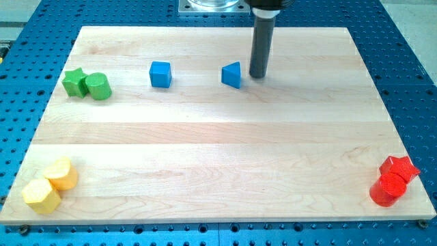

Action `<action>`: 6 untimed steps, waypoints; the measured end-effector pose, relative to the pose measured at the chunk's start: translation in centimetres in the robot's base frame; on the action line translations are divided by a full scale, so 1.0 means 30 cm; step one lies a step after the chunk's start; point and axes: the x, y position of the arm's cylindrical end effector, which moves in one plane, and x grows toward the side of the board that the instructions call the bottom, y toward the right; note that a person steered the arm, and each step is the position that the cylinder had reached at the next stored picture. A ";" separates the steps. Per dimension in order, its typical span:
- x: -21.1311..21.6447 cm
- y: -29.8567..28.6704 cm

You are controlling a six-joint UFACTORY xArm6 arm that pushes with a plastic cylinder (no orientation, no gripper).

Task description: Move the triangle to the left

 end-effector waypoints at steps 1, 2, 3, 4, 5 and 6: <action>-0.005 -0.031; 0.028 -0.165; 0.058 -0.252; 0.059 -0.072; 0.111 -0.085; 0.191 -0.243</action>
